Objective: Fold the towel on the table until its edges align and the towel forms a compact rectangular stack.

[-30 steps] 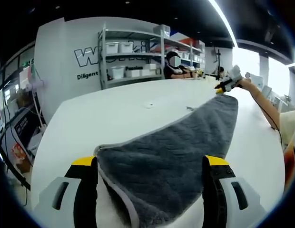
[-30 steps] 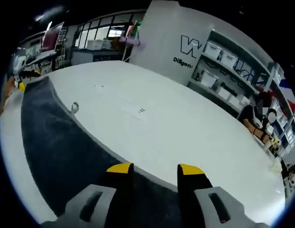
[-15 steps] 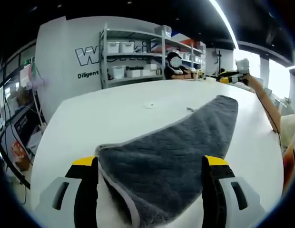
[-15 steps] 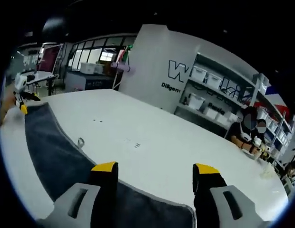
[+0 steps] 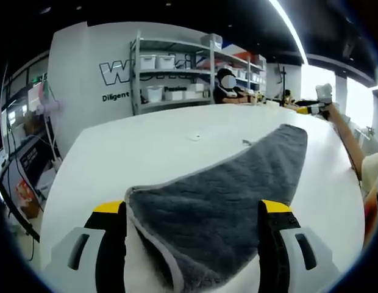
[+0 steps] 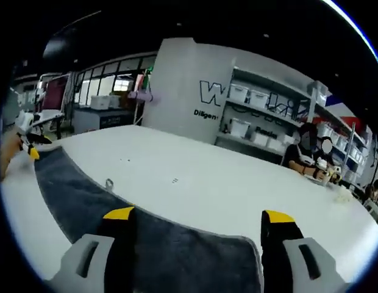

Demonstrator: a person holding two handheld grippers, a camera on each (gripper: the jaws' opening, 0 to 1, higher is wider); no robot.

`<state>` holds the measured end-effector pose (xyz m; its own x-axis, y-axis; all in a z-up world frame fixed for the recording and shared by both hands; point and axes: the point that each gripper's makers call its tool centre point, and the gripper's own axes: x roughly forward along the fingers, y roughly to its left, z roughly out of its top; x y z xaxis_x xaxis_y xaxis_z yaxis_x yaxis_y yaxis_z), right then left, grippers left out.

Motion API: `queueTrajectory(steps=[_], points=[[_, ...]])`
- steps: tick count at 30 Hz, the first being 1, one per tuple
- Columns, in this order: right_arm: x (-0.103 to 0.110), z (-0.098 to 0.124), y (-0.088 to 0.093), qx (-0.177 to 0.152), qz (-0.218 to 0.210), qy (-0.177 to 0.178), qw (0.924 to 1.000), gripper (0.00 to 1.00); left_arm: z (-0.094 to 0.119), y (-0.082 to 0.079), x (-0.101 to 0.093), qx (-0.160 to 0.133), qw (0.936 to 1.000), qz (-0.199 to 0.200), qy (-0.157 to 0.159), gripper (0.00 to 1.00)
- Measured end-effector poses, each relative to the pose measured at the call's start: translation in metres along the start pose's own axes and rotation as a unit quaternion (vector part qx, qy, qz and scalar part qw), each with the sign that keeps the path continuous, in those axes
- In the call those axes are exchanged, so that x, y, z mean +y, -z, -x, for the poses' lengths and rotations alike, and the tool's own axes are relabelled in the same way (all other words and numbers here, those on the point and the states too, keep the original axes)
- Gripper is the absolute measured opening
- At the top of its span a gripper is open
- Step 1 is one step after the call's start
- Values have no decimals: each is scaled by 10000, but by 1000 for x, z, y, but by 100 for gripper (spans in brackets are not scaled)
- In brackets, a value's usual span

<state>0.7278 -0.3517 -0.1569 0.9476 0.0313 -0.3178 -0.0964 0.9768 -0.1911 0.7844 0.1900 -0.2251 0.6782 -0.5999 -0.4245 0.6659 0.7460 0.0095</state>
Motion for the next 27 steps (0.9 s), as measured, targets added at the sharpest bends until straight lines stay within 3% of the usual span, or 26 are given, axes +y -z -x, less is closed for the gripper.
queueTrajectory(steps=[6,10,16,27], points=[[13,-9,39,388,44,-210,9990,90,0,-2,5,-100,9999,28,-111,84],[19,-16,53,512,69,-342,9981,94,-2,0,9,-123,9998,55,-163,82],[27,-19,60,578,154,-499,9970,99,-5,6,10,-22,9998,57,-173,82],[35,-18,60,587,332,-628,9957,99,-1,5,33,-281,9980,314,-472,76]])
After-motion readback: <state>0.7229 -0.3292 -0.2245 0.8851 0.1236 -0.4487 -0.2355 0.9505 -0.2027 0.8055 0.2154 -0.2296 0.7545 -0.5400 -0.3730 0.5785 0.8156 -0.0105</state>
